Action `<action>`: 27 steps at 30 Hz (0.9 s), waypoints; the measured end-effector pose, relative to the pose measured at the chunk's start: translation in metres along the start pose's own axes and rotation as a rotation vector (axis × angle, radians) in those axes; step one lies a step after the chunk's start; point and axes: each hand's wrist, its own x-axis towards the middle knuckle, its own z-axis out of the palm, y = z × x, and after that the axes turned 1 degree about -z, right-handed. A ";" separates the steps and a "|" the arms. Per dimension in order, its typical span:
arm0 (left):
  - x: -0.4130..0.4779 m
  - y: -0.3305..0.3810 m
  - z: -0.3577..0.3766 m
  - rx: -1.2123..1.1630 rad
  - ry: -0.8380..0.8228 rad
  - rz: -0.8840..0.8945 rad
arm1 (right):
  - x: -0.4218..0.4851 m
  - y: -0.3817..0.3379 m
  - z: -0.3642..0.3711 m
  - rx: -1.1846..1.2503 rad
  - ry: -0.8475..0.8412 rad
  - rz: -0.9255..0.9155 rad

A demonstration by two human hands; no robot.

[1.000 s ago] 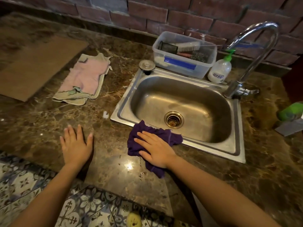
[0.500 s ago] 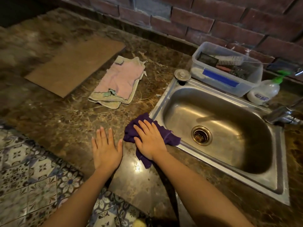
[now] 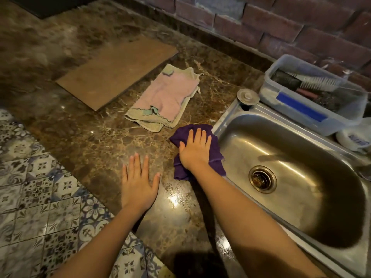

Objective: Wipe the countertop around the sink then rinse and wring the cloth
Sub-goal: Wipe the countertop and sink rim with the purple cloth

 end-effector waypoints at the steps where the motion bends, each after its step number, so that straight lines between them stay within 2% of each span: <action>1: -0.001 -0.002 0.001 -0.003 -0.006 0.001 | 0.002 0.003 -0.005 0.002 -0.028 -0.002; 5: 0.001 -0.004 -0.002 -0.040 -0.021 0.004 | -0.007 0.009 -0.026 0.184 -0.092 -0.058; 8: -0.001 -0.002 -0.009 -0.100 -0.025 0.020 | -0.047 0.013 -0.033 0.404 0.080 -0.145; 11: 0.003 0.008 -0.024 -0.325 0.011 -0.070 | -0.122 0.022 -0.014 0.530 0.263 -0.203; 12: 0.010 0.020 -0.029 -0.373 0.025 -0.040 | -0.143 0.027 -0.003 0.516 0.280 -0.222; 14: 0.035 0.058 -0.035 -0.392 0.025 0.165 | -0.167 0.036 0.018 0.407 0.230 -0.246; 16: 0.062 0.099 -0.032 -0.431 -0.110 0.308 | -0.172 0.042 0.026 0.227 0.159 -0.252; 18: 0.080 0.122 -0.019 -0.328 -0.232 0.351 | -0.169 0.041 0.024 0.098 0.120 -0.234; 19: 0.085 0.124 -0.012 -0.240 -0.228 0.387 | -0.168 0.039 0.023 0.072 0.120 -0.212; 22: 0.099 0.107 0.004 -0.197 -0.155 0.558 | -0.171 0.036 0.023 0.096 0.133 -0.103; 27: 0.142 0.106 0.011 -0.210 -0.163 0.764 | -0.171 0.031 0.024 0.127 0.088 0.054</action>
